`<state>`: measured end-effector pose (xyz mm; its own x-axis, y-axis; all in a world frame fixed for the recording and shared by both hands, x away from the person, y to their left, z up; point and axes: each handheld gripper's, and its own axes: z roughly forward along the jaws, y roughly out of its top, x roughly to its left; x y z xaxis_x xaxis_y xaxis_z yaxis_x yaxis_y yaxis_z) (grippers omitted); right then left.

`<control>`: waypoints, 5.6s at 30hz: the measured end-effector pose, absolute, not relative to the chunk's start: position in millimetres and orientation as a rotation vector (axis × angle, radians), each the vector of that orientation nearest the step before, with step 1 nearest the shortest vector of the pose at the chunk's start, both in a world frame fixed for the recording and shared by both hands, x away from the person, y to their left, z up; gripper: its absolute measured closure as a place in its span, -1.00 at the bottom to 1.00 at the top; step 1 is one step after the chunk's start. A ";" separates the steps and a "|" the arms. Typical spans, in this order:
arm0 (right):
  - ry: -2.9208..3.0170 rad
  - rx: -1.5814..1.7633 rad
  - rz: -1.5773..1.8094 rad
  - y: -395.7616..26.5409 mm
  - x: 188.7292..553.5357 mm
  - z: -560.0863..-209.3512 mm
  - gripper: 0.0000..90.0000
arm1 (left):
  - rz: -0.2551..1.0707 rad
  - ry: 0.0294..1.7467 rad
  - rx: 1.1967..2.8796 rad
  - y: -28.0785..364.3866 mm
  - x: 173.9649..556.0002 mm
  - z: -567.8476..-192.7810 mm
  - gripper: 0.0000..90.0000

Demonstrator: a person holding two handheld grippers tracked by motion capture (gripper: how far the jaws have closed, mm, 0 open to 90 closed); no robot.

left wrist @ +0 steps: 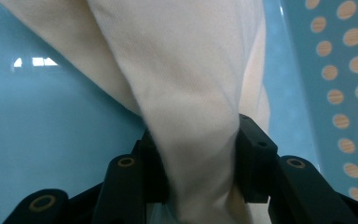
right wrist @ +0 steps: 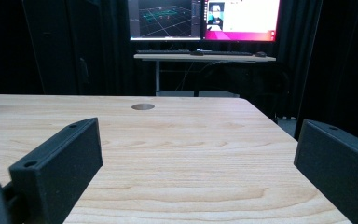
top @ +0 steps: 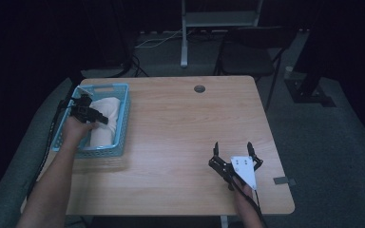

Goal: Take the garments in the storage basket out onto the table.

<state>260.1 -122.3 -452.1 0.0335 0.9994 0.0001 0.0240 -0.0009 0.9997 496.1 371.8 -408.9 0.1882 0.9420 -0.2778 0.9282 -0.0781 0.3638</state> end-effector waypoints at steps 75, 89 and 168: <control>1.200 1.247 1.168 -122.3 260.5 -452.0 -0.99 | 0.247 1.605 1.944 385.7 447.3 -301.2 0.42; 1.201 1.245 1.169 -122.2 260.4 -452.0 -0.99 | 0.217 1.566 1.939 368.5 451.1 -288.6 0.42; 1.200 1.241 1.171 -122.1 259.8 -452.1 -0.99 | -0.077 1.330 2.019 170.9 498.8 -289.3 0.42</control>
<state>259.8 -122.1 -452.1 0.0355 0.9994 -0.0016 0.0226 0.0008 0.9997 498.8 170.9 -289.3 0.4691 0.7821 -0.4101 0.8242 -0.2209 0.5214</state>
